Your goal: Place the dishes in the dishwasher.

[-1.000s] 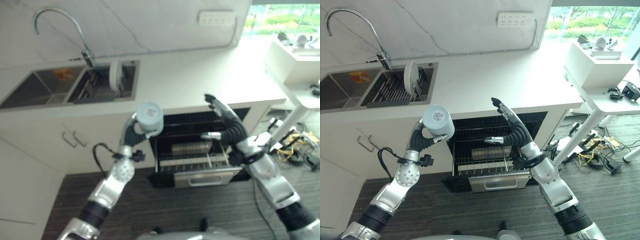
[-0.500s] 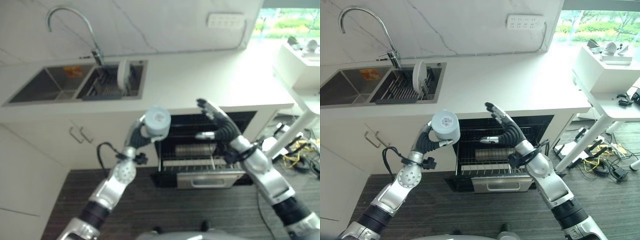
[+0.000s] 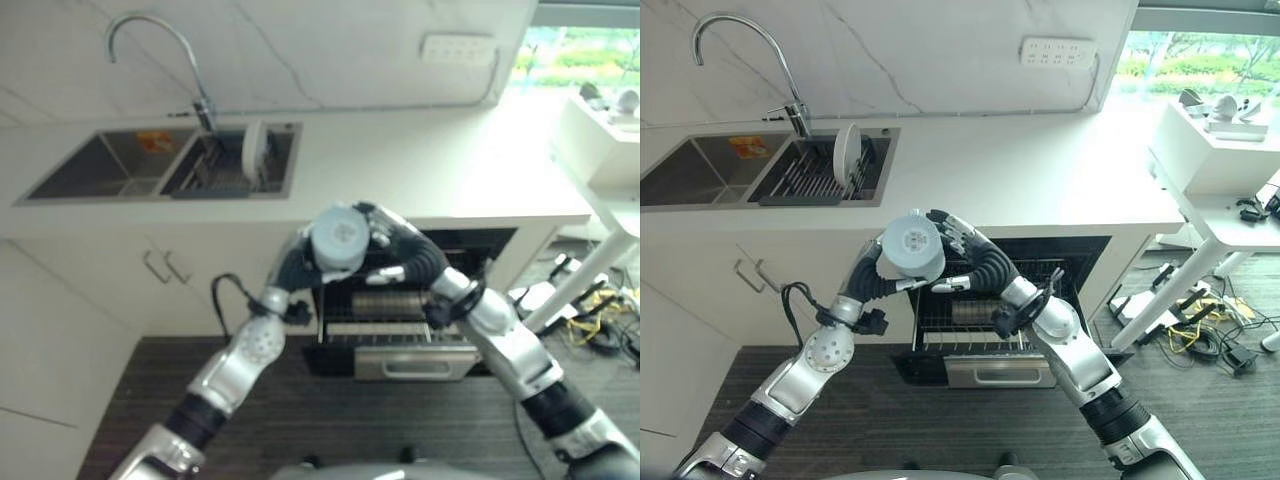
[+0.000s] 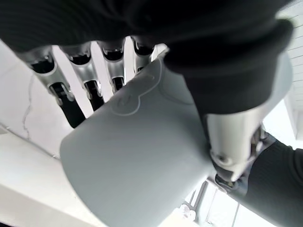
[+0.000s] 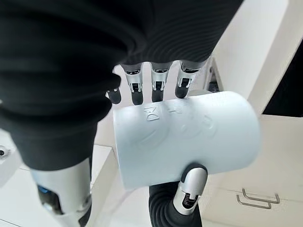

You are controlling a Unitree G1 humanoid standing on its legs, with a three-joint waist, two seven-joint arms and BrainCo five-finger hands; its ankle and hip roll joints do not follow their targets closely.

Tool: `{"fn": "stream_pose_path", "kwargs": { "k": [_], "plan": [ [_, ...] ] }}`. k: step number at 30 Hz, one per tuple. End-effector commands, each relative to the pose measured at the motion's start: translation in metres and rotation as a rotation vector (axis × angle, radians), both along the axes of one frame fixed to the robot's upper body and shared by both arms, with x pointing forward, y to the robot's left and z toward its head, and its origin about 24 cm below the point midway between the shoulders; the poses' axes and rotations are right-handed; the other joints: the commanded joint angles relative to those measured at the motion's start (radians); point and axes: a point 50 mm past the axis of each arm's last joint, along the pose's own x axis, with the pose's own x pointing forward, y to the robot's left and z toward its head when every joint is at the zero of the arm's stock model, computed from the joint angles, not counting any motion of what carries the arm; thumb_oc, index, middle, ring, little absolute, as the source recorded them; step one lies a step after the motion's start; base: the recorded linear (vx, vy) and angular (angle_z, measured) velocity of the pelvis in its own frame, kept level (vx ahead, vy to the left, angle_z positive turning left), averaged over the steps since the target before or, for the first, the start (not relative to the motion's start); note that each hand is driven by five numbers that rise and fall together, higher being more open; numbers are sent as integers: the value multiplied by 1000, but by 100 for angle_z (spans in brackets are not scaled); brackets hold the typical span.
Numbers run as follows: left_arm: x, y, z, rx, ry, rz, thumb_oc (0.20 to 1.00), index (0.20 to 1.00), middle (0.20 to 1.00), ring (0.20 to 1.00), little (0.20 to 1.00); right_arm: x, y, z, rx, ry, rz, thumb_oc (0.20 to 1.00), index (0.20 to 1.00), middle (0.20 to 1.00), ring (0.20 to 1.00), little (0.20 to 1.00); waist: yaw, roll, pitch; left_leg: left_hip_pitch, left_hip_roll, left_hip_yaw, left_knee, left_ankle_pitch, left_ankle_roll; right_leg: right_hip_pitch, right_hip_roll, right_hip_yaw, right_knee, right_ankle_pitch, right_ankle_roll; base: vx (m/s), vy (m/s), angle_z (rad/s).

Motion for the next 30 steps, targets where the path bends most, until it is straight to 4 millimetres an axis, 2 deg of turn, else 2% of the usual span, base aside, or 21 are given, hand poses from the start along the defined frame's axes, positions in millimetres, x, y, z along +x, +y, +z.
{"fn": "stream_pose_path", "kwargs": {
  "k": [1, 8, 17, 30],
  "plan": [
    [10, -13, 38, 8, -197, -85, 200, 200, 200, 200, 200, 8, 10, 32, 57, -151, -13, 1000, 1000, 1000, 1000, 1000, 21, -33, -7, 36, -44, -48, 30, -140, 37, 41, -1, -4, 42, -125, 8, 32, 3, -1],
    [10, -17, 38, 18, -185, -101, 200, 200, 200, 200, 200, 12, 7, 44, 29, -230, -81, 1000, 1000, 1000, 1000, 1000, 23, -32, -3, 34, -53, -58, 36, -147, 44, 38, 1, 7, 43, -125, 6, 0, 0, 0],
    [12, -22, 38, 34, -175, -124, 200, 200, 200, 200, 200, 16, 5, 45, -42, -261, -110, 1000, 1000, 1000, 1000, 1000, 21, -32, -3, 34, -55, -56, 36, -148, 47, 35, 0, 7, 48, -124, 8, 0, 0, 0],
    [13, -32, 39, 31, -174, -173, 200, 200, 200, 200, 200, 24, 15, 48, -139, -261, -78, 1000, 1000, 1000, 1000, 1000, 30, -38, -3, 35, -55, -61, 41, -150, 46, 41, 0, 4, 49, -126, 5, 0, 0, 0]
  ]
}}
